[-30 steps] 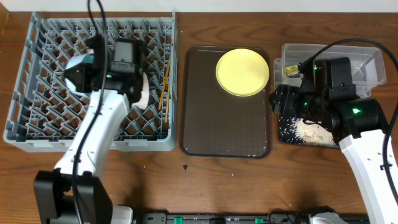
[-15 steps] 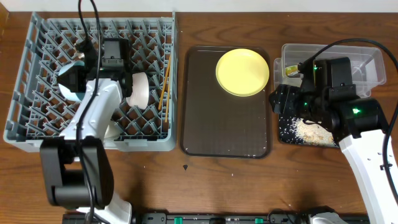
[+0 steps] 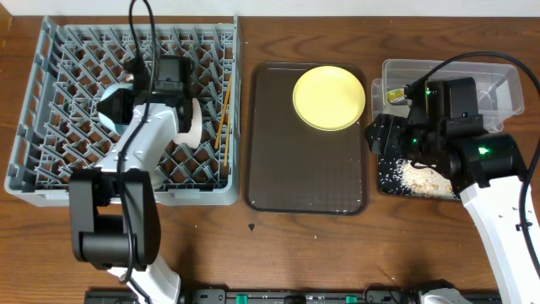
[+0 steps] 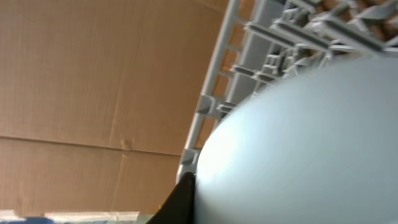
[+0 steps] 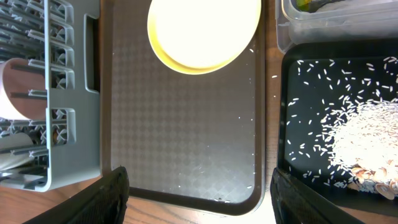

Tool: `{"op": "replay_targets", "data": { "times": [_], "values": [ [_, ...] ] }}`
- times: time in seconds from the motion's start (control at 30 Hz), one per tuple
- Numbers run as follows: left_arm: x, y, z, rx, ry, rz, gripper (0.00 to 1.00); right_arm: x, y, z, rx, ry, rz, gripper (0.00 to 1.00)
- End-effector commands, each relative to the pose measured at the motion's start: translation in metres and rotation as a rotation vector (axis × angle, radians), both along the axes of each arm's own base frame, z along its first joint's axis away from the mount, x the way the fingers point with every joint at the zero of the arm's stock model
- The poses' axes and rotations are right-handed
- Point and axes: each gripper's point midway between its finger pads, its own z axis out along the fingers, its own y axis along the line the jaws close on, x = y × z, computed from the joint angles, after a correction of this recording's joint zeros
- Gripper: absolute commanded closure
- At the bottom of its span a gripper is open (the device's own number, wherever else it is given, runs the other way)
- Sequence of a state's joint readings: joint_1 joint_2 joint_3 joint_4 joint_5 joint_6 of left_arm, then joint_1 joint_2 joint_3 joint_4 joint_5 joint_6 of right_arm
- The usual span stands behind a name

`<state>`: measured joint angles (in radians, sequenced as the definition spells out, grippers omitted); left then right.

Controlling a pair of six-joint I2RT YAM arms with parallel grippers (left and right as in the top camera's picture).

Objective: Sort waste into correct bins and load items into the dishwasher
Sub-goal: 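Stand the blue bowl upright in the rack slots and release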

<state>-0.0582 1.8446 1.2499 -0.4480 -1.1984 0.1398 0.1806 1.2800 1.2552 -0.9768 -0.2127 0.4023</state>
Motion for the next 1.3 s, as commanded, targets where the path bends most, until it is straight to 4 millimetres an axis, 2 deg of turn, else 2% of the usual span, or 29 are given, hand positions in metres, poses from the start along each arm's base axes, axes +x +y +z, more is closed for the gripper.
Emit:
{"op": "replay_targets", "data": {
  "times": [0.0,0.1,0.13,0.2,0.27,0.33,0.43,0.53,0.83,1.13,1.27],
  "values": [
    [0.004,-0.003,-0.012,-0.037,0.021,-0.02,0.87,0.001,0.0,0.005,0.011,-0.011,-0.009,0.29],
    [0.004,-0.003,-0.012,-0.037,0.022,-0.02,0.83,0.001,0.0,0.005,0.011,-0.011,-0.009,0.29],
    [0.003,-0.003,-0.012,-0.037,0.023,-0.021,0.77,0.001,0.0,0.005,0.011,-0.011,-0.009,0.29],
    [0.003,-0.004,-0.012,-0.036,0.031,-0.023,0.77,0.001,0.0,0.005,0.011,-0.011,-0.009,0.29],
    [0.001,-0.004,-0.011,-0.025,0.038,-0.019,0.81,0.001,0.0,0.005,0.011,-0.01,-0.009,0.29],
    [-0.001,-0.001,-0.006,0.004,0.037,-0.005,0.92,0.001,0.0,0.005,0.011,-0.01,-0.009,0.29],
    [-0.006,0.006,0.005,0.07,0.028,0.035,0.92,0.001,0.0,0.005,0.011,-0.009,-0.008,0.29],
    [-0.01,0.012,0.007,0.081,0.017,0.06,0.92,0.0,0.0,0.004,0.01,-0.006,-0.008,0.29],
    [-0.012,0.016,0.02,0.14,-0.057,0.104,0.92,0.0,0.0,0.004,0.01,-0.006,-0.008,0.29],
    [0.0,0.01,0.001,0.018,-0.077,0.051,0.92,0.0,0.0,0.004,0.01,-0.006,-0.008,0.29],
    [0.006,0.001,-0.009,-0.051,-0.088,0.014,0.91,0.0,0.0,0.004,0.01,-0.006,-0.008,0.29]
  ]
}}
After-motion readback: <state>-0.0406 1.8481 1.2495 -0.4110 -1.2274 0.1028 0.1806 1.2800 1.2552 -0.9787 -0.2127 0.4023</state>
